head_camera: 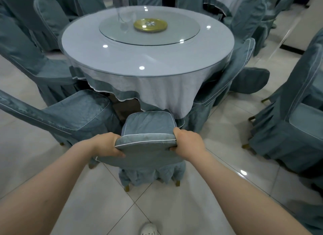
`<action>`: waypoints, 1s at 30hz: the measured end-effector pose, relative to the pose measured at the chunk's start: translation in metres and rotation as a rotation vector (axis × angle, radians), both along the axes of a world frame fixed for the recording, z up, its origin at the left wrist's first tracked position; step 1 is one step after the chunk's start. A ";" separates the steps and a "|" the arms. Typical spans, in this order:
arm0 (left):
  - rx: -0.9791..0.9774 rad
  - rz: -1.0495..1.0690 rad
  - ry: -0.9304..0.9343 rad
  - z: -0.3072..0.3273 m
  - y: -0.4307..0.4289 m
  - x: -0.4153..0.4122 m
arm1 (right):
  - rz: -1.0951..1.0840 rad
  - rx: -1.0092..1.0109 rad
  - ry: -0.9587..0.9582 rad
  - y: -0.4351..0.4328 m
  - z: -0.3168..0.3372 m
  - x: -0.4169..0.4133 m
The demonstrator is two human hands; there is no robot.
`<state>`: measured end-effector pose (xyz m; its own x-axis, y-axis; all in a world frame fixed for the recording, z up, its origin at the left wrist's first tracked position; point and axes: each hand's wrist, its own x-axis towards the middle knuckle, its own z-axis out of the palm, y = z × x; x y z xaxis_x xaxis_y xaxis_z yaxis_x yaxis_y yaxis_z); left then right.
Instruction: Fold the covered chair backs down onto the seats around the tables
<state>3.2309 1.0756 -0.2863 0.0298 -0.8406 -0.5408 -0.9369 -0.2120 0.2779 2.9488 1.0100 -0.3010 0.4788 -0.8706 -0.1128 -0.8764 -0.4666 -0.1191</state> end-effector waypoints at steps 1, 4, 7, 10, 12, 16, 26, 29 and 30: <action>0.002 0.019 0.048 -0.001 -0.001 0.001 | 0.008 -0.017 -0.006 0.001 0.001 0.000; 0.038 0.025 0.167 0.001 -0.001 0.002 | 0.029 -0.064 -0.060 0.011 -0.004 -0.007; 0.212 0.010 0.381 0.016 -0.005 0.008 | 0.087 0.006 -0.145 0.019 -0.002 -0.023; 0.274 -0.002 0.430 0.028 -0.014 0.006 | 0.161 0.138 -0.266 0.013 0.014 -0.039; 0.219 0.050 0.451 0.036 -0.025 -0.003 | 0.147 0.179 -0.301 0.002 0.025 -0.047; 0.062 0.024 0.443 0.050 -0.060 -0.044 | 0.062 0.177 -0.293 -0.027 0.036 -0.072; -0.173 -0.025 0.275 0.060 -0.153 -0.168 | 0.066 0.109 -0.229 -0.129 0.066 -0.183; -0.234 0.032 0.275 0.060 -0.178 -0.212 | 0.077 0.072 -0.213 -0.169 0.075 -0.229; -0.248 0.044 0.286 0.061 -0.184 -0.225 | 0.072 0.063 -0.205 -0.181 0.078 -0.240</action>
